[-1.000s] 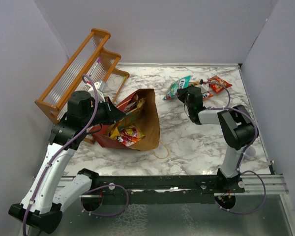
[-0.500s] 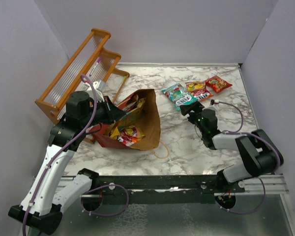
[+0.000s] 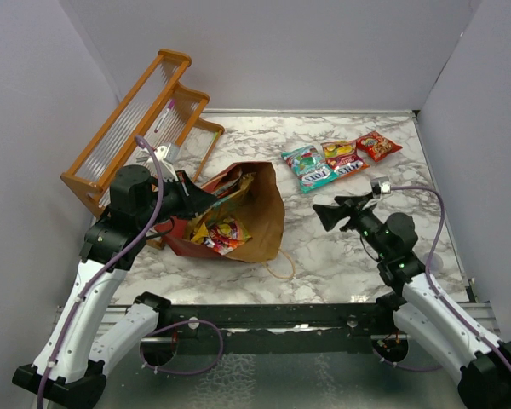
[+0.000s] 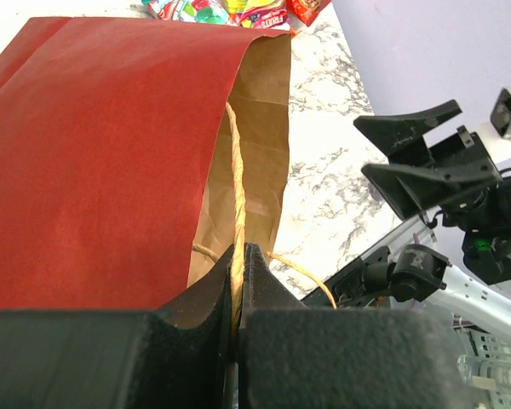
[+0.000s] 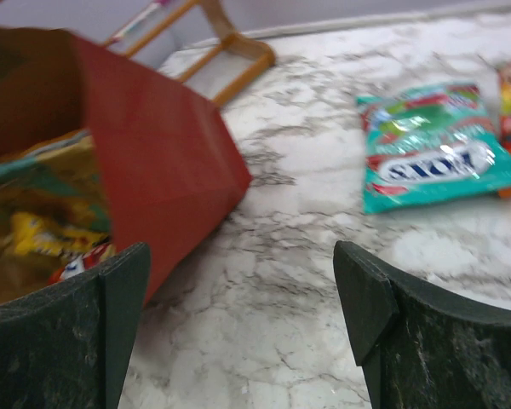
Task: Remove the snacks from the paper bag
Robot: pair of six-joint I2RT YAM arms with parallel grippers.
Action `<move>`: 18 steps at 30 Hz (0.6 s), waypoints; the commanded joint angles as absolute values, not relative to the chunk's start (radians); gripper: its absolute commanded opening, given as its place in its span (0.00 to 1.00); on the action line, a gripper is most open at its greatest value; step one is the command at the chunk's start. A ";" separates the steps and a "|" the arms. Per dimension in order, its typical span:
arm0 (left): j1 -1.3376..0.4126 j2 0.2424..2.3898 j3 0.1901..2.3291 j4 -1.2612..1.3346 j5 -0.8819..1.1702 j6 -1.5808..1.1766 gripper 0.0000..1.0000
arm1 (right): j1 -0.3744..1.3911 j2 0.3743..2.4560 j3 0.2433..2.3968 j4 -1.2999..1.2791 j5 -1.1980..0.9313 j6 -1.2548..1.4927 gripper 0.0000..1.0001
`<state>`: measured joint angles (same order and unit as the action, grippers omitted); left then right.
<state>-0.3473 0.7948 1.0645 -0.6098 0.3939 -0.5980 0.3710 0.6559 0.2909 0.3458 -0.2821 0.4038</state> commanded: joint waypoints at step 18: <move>-0.350 0.756 1.061 -0.569 0.434 -0.634 0.00 | 0.833 1.040 0.733 0.116 -0.659 -0.529 0.77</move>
<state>-0.3473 0.7746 1.0634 -0.5922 0.4042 -0.6205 0.7319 0.9329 0.6201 0.3088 -0.6495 -0.1589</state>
